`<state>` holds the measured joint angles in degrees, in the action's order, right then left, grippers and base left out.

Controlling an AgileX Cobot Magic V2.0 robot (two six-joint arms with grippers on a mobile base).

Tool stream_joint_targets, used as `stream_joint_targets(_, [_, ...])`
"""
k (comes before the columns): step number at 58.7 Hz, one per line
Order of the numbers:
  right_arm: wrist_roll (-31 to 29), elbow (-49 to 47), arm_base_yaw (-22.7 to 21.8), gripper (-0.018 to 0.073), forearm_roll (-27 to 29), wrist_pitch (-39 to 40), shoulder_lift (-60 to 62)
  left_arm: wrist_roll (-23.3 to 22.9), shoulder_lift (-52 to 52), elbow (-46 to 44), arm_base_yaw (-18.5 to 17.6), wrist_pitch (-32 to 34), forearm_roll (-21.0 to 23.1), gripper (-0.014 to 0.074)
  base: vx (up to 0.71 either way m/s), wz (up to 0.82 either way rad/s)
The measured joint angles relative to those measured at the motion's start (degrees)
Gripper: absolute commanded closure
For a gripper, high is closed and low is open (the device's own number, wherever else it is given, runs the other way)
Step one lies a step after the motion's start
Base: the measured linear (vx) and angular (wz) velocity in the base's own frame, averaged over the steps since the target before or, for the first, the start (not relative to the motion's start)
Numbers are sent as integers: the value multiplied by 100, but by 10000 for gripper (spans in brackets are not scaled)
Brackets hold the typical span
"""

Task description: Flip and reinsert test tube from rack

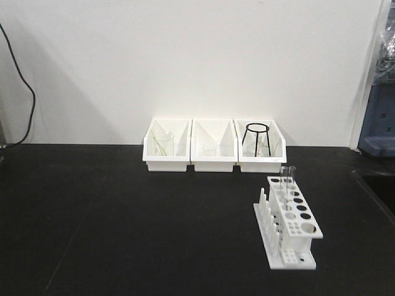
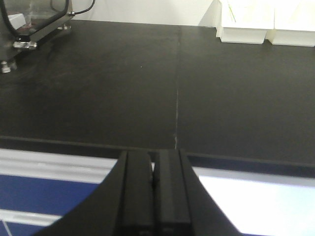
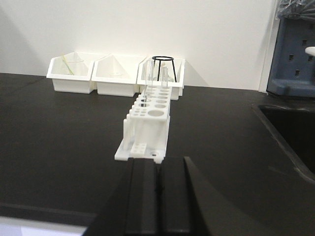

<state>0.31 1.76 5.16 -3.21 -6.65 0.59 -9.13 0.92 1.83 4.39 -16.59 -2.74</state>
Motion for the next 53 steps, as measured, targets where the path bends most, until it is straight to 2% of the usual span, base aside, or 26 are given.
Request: stream_joint_targets(53, [0,0,0,571,0,0,0,0,0,0,0,0,0,603,23,-2])
